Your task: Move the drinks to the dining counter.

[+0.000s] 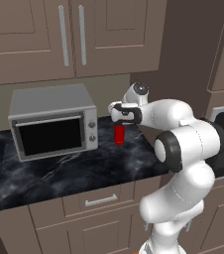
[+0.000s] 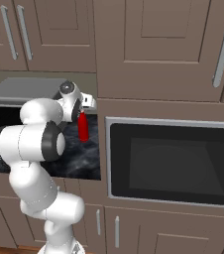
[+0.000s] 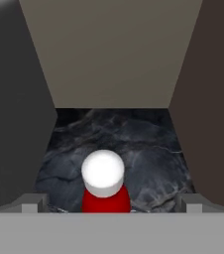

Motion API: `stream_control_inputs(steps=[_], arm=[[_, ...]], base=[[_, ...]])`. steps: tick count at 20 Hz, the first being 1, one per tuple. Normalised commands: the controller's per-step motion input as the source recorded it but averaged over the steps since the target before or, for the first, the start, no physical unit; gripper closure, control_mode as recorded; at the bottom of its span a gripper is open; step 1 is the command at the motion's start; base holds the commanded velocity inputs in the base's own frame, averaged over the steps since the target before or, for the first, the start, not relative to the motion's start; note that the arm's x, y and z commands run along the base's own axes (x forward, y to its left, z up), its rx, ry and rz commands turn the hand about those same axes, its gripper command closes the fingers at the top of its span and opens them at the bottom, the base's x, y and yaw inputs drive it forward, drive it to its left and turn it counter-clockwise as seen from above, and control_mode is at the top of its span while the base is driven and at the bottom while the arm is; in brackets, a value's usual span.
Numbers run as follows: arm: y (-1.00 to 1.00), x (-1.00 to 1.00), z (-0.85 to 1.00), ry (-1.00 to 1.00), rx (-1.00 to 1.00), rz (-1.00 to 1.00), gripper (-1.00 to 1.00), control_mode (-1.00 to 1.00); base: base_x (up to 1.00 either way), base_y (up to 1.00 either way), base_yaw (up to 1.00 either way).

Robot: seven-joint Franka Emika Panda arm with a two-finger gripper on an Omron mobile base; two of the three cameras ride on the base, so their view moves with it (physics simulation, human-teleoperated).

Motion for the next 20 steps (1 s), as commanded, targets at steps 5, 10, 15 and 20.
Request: stream_control_inputs(steps=[5, 10, 15, 20], arm=[[0.02, 0.19, -0.12, 0.00, 0.00, 0.00, -1.00, -1.00], [0.03, 0.08, -0.18, 0.00, 0.00, 0.00, -1.00, -1.00], [0.01, 0.06, -0.14, 0.00, 0.00, 0.00, -1.00, -1.00], [0.00, 0.03, -0.10, 0.00, 0.00, 0.00, -1.00, -1.00]], base=[[0.00, 0.00, 0.00], [0.00, 0.00, 0.00], [0.00, 0.00, 0.00], [0.00, 0.00, 0.00]])
